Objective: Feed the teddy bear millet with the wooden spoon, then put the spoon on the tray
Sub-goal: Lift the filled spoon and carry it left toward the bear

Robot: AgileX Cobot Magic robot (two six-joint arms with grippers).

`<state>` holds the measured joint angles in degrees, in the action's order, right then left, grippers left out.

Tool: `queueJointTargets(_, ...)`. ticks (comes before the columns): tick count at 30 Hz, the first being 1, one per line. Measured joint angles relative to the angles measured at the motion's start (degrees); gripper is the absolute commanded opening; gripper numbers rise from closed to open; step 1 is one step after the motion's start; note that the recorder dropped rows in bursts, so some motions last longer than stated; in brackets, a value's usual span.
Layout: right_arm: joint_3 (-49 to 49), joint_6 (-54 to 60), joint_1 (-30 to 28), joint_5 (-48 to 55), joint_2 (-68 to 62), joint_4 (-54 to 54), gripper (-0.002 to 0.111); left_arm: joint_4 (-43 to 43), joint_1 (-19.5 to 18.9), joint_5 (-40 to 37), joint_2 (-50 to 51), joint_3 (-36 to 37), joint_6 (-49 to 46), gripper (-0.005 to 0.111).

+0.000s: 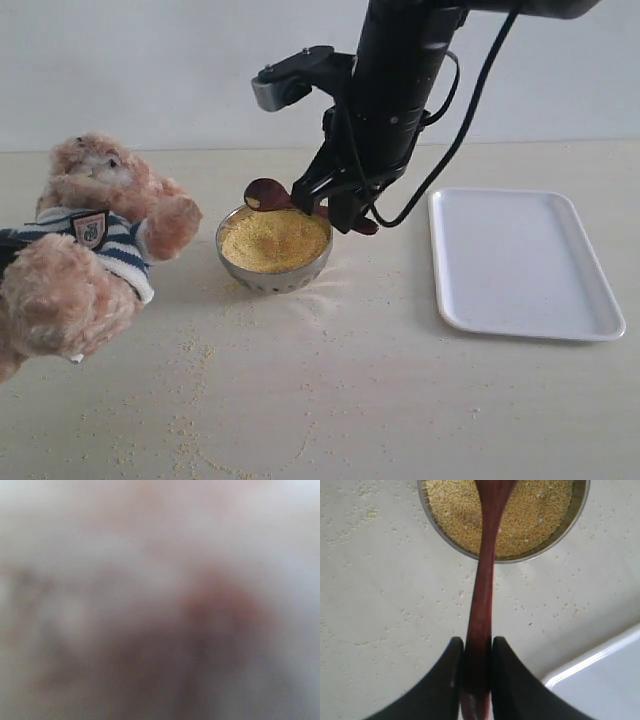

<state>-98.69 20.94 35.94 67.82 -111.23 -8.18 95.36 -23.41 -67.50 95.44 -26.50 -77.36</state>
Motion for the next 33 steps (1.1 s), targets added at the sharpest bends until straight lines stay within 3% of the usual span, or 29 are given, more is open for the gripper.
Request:
queueJointTargets(26, 0.0, 7.69, -2.43, 1.95, 4.96, -22.11, 0.0, -2.13, 0.0, 0.0, 0.0, 0.0, 0.0, 0.005)
queueJointTargets(33, 0.0, 10.05, 3.62, -5.42, 4.96, -23.62, 0.0, -2.13, 0.0, 0.0, 0.0, 0.0, 0.0, 0.005)
